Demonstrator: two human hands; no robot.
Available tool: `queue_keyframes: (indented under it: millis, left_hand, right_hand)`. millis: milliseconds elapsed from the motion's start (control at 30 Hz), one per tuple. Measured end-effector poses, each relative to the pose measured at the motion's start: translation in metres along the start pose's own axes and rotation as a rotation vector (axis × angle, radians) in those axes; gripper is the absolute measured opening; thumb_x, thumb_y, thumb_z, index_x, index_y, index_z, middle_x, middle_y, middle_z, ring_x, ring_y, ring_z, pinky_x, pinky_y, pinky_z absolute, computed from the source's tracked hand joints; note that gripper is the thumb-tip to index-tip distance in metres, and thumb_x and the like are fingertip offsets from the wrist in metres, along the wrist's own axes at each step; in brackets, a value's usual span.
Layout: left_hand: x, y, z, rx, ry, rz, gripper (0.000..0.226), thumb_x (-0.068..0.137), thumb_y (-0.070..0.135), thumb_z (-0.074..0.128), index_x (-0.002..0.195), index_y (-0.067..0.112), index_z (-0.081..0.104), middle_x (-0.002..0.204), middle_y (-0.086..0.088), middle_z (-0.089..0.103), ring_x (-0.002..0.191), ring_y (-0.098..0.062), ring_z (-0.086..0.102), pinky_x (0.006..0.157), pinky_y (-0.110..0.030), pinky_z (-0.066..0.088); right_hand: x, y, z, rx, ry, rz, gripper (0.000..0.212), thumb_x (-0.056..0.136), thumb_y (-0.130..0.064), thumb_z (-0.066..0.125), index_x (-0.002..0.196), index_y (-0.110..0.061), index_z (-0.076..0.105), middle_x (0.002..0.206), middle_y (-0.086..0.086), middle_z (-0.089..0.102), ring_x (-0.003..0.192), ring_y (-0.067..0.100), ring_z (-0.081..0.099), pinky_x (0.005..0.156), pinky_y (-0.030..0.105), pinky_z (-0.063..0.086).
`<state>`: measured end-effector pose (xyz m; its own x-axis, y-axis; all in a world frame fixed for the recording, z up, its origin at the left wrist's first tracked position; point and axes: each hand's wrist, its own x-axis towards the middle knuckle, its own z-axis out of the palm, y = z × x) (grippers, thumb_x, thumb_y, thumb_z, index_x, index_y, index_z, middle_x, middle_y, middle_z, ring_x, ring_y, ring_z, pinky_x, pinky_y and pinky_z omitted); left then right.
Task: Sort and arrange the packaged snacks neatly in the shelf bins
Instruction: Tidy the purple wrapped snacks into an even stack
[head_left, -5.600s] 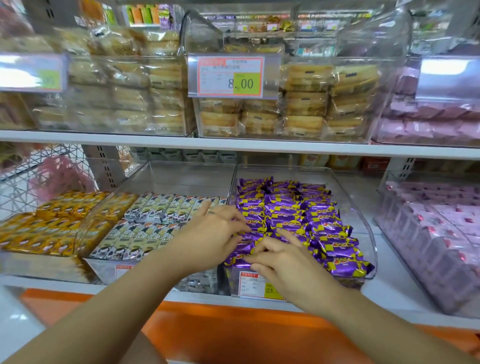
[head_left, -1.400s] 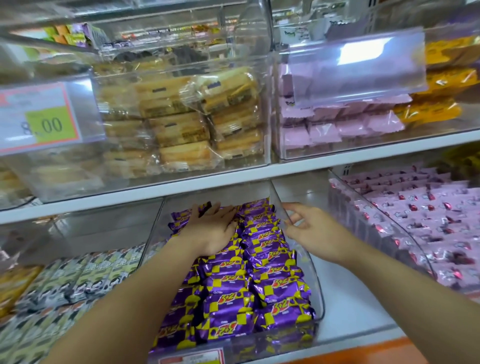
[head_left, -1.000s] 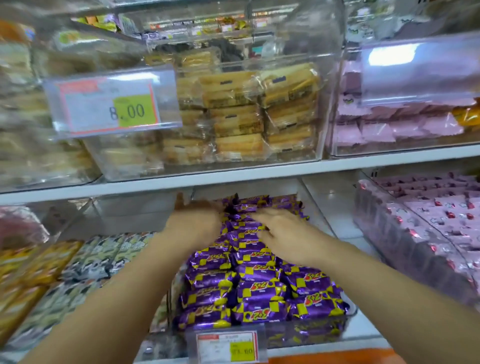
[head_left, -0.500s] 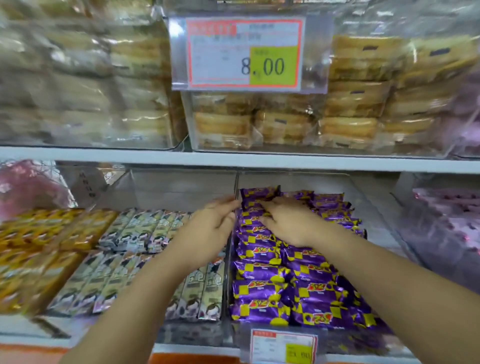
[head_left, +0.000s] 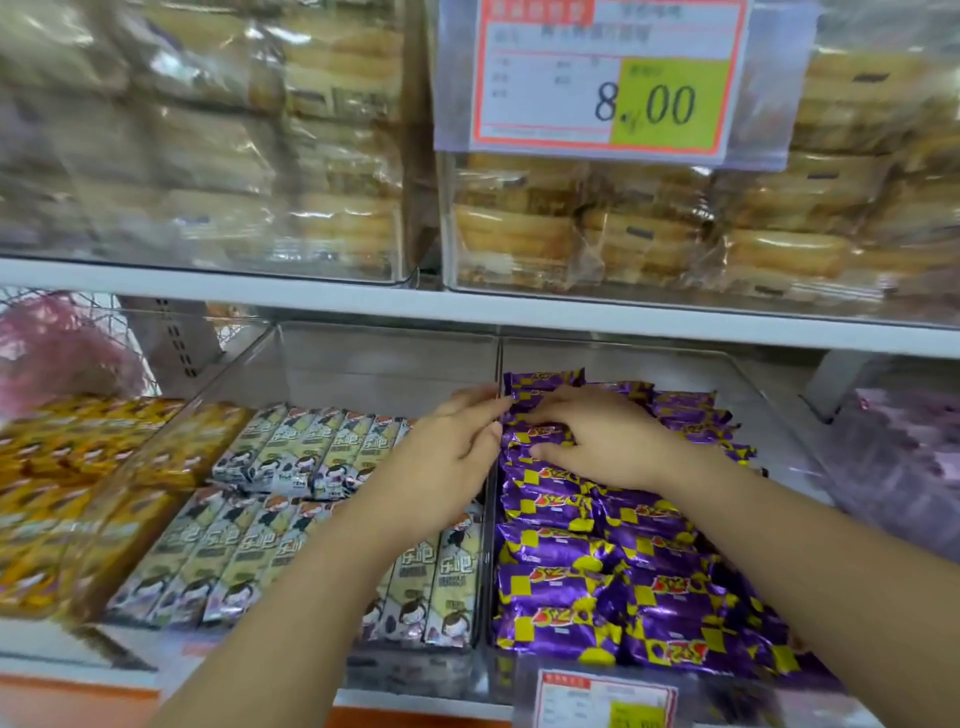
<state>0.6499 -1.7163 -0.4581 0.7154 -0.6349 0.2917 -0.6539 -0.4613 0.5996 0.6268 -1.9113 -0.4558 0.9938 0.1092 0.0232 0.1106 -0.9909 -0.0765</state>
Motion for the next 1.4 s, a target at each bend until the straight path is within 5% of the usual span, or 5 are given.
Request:
queue_keyframes:
  millis: [267, 400, 567, 1067, 1400]
  left_hand:
    - [0.000, 0.000, 0.000, 0.006, -0.010, 0.002, 0.042, 0.102, 0.027, 0.032, 0.143, 0.024, 0.041, 0.150, 0.011, 0.032, 0.134, -0.002, 0.029, 0.094, -0.001, 0.015]
    - [-0.001, 0.000, -0.001, 0.003, -0.014, -0.002, 0.042, 0.102, 0.027, 0.032, 0.143, 0.025, 0.040, 0.151, 0.011, 0.032, 0.135, -0.002, 0.028, 0.096, -0.004, 0.016]
    - [0.000, -0.002, 0.000, 0.009, -0.005, 0.000, 0.041, 0.102, 0.026, 0.033, 0.143, 0.024, 0.041, 0.150, 0.011, 0.032, 0.133, -0.001, 0.029, 0.085, 0.012, 0.008]
    - [0.004, 0.000, 0.000, 0.038, -0.021, 0.002, 0.041, 0.102, 0.024, 0.034, 0.142, 0.022, 0.042, 0.148, 0.008, 0.035, 0.131, -0.005, 0.035, 0.087, 0.006, 0.016]
    - [-0.015, 0.048, 0.002, 0.418, -0.108, 0.076, 0.043, 0.101, 0.031, 0.034, 0.144, 0.032, 0.037, 0.152, 0.013, 0.030, 0.139, -0.008, 0.029, 0.118, -0.049, 0.005]
  right_hand:
    - [0.001, -0.008, 0.000, -0.043, 0.112, 0.255, 0.053, 0.081, -0.064, 0.054, 0.110, -0.020, 0.062, 0.105, -0.001, 0.060, 0.096, 0.018, 0.056, 0.082, 0.030, 0.041]
    - [-0.002, -0.007, 0.005, -0.065, 0.186, 0.202, 0.052, 0.091, -0.059, 0.042, 0.130, -0.028, 0.052, 0.133, -0.003, 0.047, 0.125, 0.019, 0.041, 0.106, 0.037, 0.023]
    - [0.004, -0.009, 0.009, 0.004, -0.144, 0.132, 0.050, 0.102, -0.040, 0.024, 0.150, -0.027, 0.015, 0.159, -0.004, 0.004, 0.146, 0.018, 0.002, 0.117, 0.050, 0.001]
    - [0.013, 0.003, -0.006, 0.200, -0.084, 0.214, 0.048, 0.102, -0.037, 0.027, 0.148, -0.029, 0.023, 0.157, -0.004, 0.020, 0.142, 0.021, 0.021, 0.116, 0.038, 0.012]
    - [-0.129, -0.016, -0.010, 0.027, -0.327, 0.183, 0.076, 0.085, -0.068, 0.011, 0.150, -0.032, -0.005, 0.157, -0.008, -0.016, 0.144, 0.010, -0.012, 0.118, 0.040, -0.005]
